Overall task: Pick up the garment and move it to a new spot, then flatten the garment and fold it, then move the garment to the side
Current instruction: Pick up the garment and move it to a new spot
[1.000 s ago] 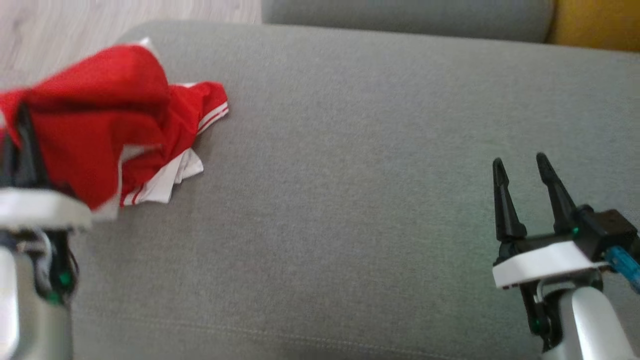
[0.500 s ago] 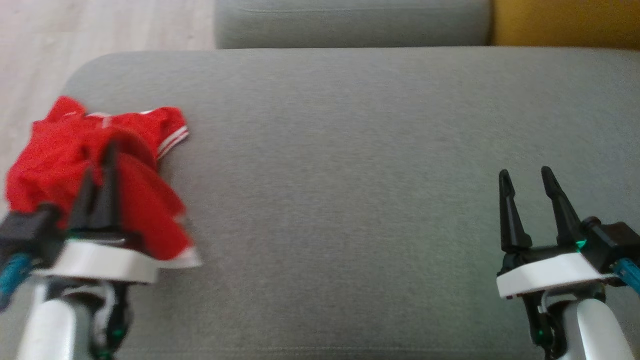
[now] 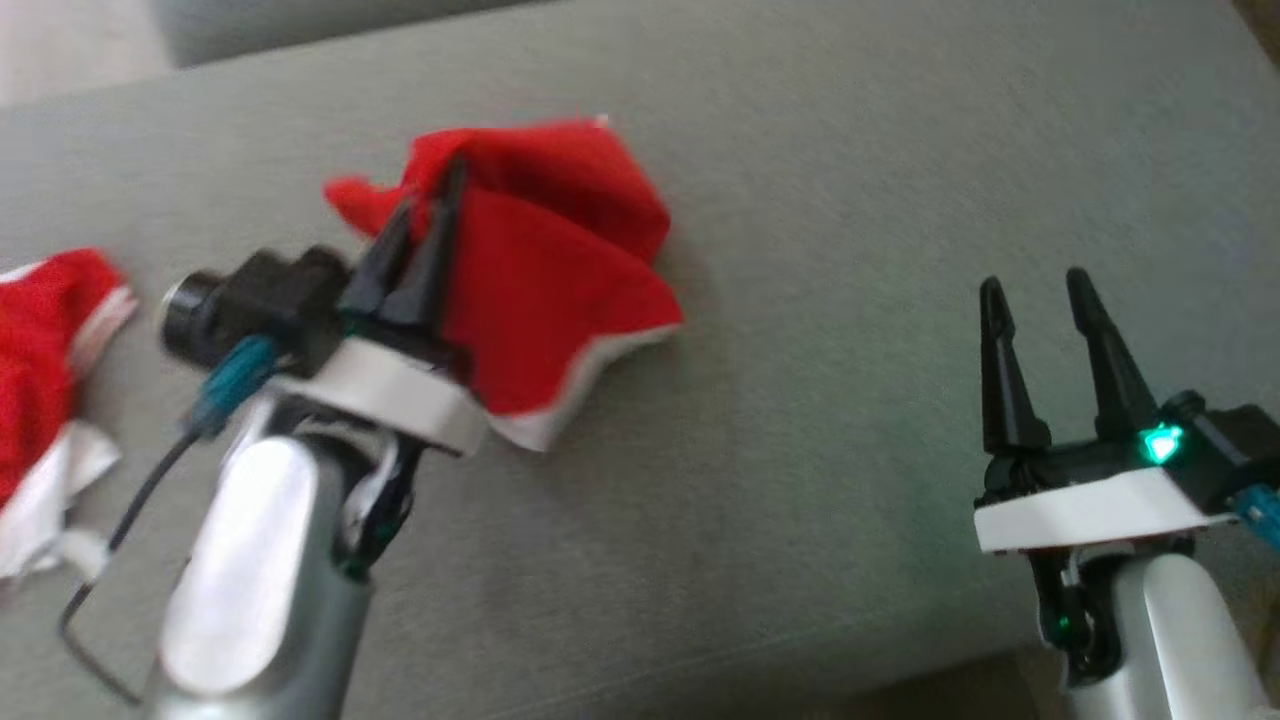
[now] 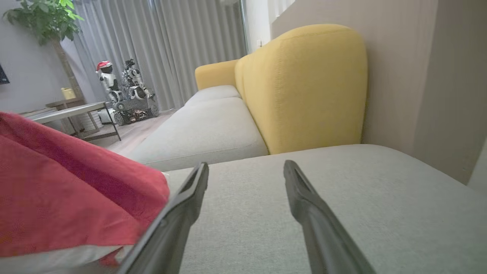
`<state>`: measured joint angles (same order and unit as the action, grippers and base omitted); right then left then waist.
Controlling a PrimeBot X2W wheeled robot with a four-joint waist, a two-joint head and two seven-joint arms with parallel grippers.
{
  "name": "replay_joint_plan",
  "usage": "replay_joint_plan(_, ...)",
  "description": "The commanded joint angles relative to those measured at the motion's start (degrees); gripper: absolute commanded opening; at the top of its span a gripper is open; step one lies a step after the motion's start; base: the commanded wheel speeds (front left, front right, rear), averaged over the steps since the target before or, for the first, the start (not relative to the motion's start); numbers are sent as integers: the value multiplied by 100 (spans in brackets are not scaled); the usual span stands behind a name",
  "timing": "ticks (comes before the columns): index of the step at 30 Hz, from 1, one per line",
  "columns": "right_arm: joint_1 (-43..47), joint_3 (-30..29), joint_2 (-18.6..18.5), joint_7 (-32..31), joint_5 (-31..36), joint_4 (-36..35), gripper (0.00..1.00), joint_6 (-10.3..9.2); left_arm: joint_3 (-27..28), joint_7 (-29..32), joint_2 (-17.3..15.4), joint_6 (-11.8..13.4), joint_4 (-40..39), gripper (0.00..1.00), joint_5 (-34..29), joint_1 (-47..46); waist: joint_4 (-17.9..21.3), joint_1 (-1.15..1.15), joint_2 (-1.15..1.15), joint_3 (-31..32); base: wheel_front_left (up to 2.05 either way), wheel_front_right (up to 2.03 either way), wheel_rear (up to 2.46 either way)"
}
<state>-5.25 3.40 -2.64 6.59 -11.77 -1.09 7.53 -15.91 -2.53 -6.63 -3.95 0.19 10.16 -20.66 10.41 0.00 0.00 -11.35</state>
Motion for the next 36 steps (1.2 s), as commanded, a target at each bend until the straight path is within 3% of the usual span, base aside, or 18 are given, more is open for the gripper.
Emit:
replay_joint_plan(1,-183,147,-24,82,-48,-198,100,-4,149,9,-29,-29,-179,0,-48,-307,447,0,0,-411,0,0,0)
replay_joint_plan(9,-350,254,-24,329,-285,-31,100,-4,-575,66,207,-181,729,0,-57,-956,1045,0,0,-884,0,0,0)
replay_joint_plan(16,-456,305,-24,499,-413,135,100,-4,-955,88,245,-255,1605,0,2,-1064,1165,0,0,-1067,0,0,0)
replay_joint_plan(17,-467,298,-24,515,-422,157,100,-4,-991,60,248,-265,1686,6,31,-1066,1141,0,0,-1065,0,0,0)
replay_joint_plan(18,-477,289,-24,527,-425,180,100,-4,-1021,28,250,-272,1756,40,52,-1072,1107,0,0,-1055,0,0,0)
replay_joint_plan(19,-487,281,-24,537,-423,202,100,-4,-1049,-20,254,-279,1809,100,78,-1073,1062,0,0,-1029,0,0,0)
replay_joint_plan(25,-502,212,-24,491,-245,303,100,-4,-1081,-449,284,-191,1909,100,216,-917,652,0,0,-667,0,0,0)
replay_joint_plan(36,-360,31,-24,148,75,163,100,-4,-413,-1102,122,509,1554,100,447,-294,-342,0,0,-22,0,0,0)
